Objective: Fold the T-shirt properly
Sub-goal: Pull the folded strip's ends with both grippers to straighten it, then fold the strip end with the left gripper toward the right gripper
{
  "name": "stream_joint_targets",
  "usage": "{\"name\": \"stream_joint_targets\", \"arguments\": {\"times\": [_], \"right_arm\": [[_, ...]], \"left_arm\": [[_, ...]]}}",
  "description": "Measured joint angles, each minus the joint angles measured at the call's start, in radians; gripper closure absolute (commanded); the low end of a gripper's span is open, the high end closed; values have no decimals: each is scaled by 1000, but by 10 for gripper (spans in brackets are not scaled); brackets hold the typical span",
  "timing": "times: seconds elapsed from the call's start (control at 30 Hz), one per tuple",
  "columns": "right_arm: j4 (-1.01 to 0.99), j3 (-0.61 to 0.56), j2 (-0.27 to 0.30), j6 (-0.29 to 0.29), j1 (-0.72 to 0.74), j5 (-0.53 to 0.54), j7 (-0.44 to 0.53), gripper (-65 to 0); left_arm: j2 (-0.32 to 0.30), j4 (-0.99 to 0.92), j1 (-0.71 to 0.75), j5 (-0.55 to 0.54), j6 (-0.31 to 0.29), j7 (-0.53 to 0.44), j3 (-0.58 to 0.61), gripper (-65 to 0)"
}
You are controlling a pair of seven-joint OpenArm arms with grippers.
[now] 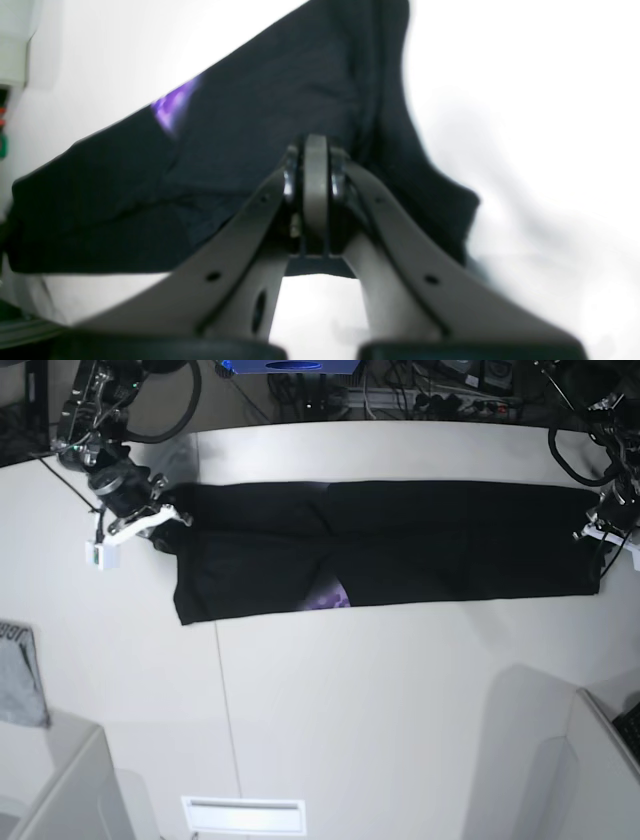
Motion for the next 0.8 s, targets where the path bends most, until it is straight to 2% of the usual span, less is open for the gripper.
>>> {"name": "stream_joint_targets", "arguments": {"times": [0.07, 0.17, 0.23, 0.37, 0.57, 0.8], "right_arm": [[0, 1, 2, 0, -1, -5, -1, 0], [0, 2, 1, 0, 1, -5, 2, 0], [0, 0, -1, 0, 2, -4, -2, 0], [0, 2, 4, 0, 1, -4, -2, 0], [0, 2, 2, 0, 0, -4, -2, 0], [0, 2, 2, 0, -1, -6, -2, 0]], "left_arm": [[6, 110, 43, -4, -4, -2, 3, 0], [63, 240, 93, 10, 10, 2, 10, 0], [98, 318, 135, 3, -8, 14, 33, 0], [129, 434, 178, 7, -3, 9, 94, 0], [170, 494, 205, 10, 2, 9, 219, 0], [173, 496, 204, 10, 18, 9, 341, 0]]}}
